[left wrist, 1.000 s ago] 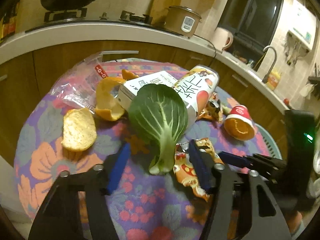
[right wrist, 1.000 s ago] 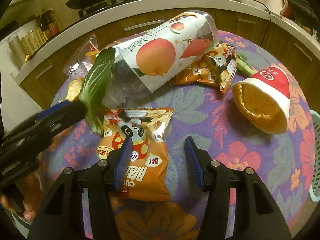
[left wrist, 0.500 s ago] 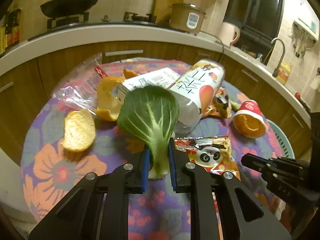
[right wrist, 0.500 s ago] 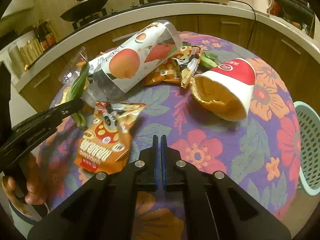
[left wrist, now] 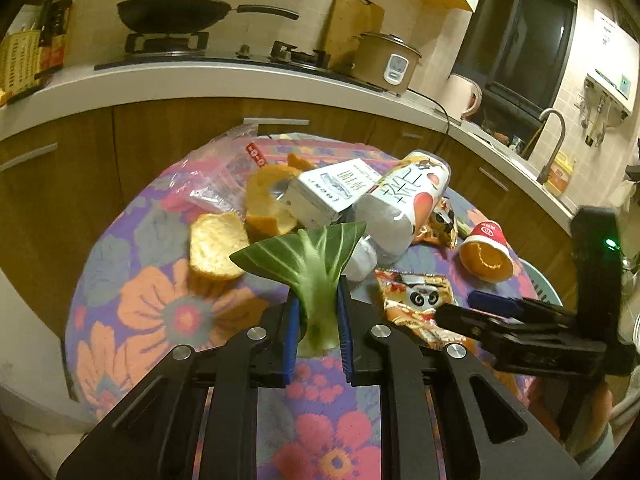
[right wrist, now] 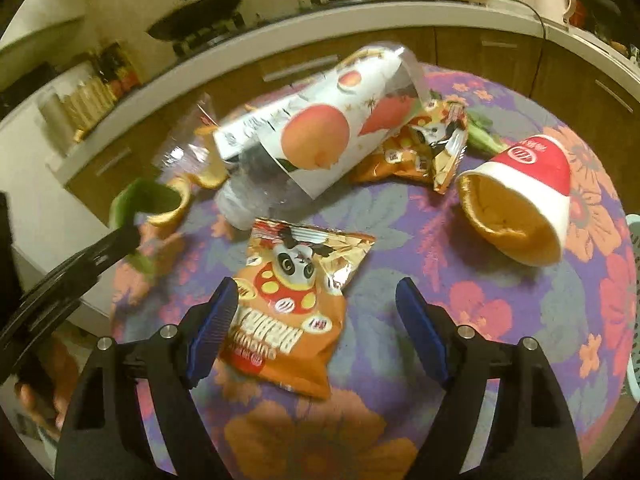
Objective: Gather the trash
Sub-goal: 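Lift the bok choy with the left tool while the right tool grasps the orange panda snack bag, then carry both items to the blue basket and open both tools to drop them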
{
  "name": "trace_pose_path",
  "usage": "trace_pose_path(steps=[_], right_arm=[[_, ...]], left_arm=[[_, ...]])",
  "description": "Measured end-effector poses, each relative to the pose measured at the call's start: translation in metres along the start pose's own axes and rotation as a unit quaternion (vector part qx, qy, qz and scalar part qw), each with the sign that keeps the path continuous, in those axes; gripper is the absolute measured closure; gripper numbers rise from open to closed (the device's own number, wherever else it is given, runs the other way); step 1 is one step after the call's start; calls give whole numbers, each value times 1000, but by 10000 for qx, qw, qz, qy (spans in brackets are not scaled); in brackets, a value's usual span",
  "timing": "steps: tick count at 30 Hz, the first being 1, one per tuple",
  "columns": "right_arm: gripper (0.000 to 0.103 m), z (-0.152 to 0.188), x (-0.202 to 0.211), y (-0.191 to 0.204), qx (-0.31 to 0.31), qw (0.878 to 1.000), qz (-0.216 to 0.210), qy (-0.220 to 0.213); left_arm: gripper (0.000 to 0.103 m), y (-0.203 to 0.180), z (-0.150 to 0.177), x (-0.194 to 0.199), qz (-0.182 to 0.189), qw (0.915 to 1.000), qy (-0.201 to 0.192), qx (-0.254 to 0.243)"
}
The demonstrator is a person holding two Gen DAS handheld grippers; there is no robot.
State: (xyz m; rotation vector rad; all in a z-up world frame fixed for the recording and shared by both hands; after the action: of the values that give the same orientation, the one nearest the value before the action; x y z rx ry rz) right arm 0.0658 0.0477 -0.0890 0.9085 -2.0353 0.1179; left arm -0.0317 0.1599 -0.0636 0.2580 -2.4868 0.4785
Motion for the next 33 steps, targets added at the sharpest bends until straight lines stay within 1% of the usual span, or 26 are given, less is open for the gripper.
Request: trace_pose_path(steps=[1, 3, 4, 5, 6, 7, 8, 10, 12, 14, 17, 21, 25, 30, 33], right_arm=[[29, -1, -6, 0, 66, 9998, 178, 46], [37, 1, -16, 6, 234, 9990, 355, 162], [44, 1, -17, 9, 377, 9980, 498, 120], [54, 4, -18, 16, 576, 9966, 565, 137], [60, 6, -18, 21, 718, 9955, 613, 121], [67, 8, -17, 27, 874, 9942, 625, 109], [70, 10, -16, 29, 940, 9935, 633, 81], [83, 10, -9, 31, 974, 9936, 566, -47], [88, 12, -1, 28, 882, 9952, 391, -159], [93, 12, 7, 25, 848, 9954, 361, -253], [95, 10, 23, 14, 771, 9953, 357, -461], [95, 7, 47, -7, 587, 9950, 416, -691], [95, -1, 72, -33, 354, 9938, 504, -931], [95, -6, 111, -80, -6, 9887, 740, -1303], [95, -6, 131, -112, -259, 9845, 882, -1493]], left_arm=[[88, 1, 2, 0, 6, 10000, 26, -10], [88, 1, 4, 0, -14, 10000, 40, -56], [88, 1, 5, 1, 0, 10000, 39, -59], [88, 1, 5, 1, 34, 10000, 27, -49], [88, 2, 5, 2, 56, 10000, 16, -40], [88, 2, 5, 2, 77, 10000, 3, -25], [88, 2, 4, 2, 77, 10000, -1, -22], [88, 0, 3, 2, 71, 10000, -15, -60], [88, -4, 2, 3, 102, 9999, -26, -104], [88, -11, 0, 3, 134, 9997, -52, -190], [88, -27, -6, 5, 220, 9991, -119, -331], [88, -51, -12, 4, 339, 9978, -168, -537], [88, -85, -19, 0, 537, 9951, -230, -799], [88, -128, -26, -9, 815, 9905, -225, -1087], [88, -160, -31, -15, 1004, 9864, -232, -1282]])
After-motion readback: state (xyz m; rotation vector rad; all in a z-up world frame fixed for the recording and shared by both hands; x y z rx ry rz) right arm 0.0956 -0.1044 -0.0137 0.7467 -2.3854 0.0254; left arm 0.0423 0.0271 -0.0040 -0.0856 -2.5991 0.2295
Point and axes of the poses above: each gripper's, at about its wrist camera, not at the fingertips, and x roughly against the way its jaws point, y to its left, z to its underside, the point moved 7 cm from there along -x, roughly the way its jaws point, and after that the axes turned 1 degree about -y, right-handed, at the moved point
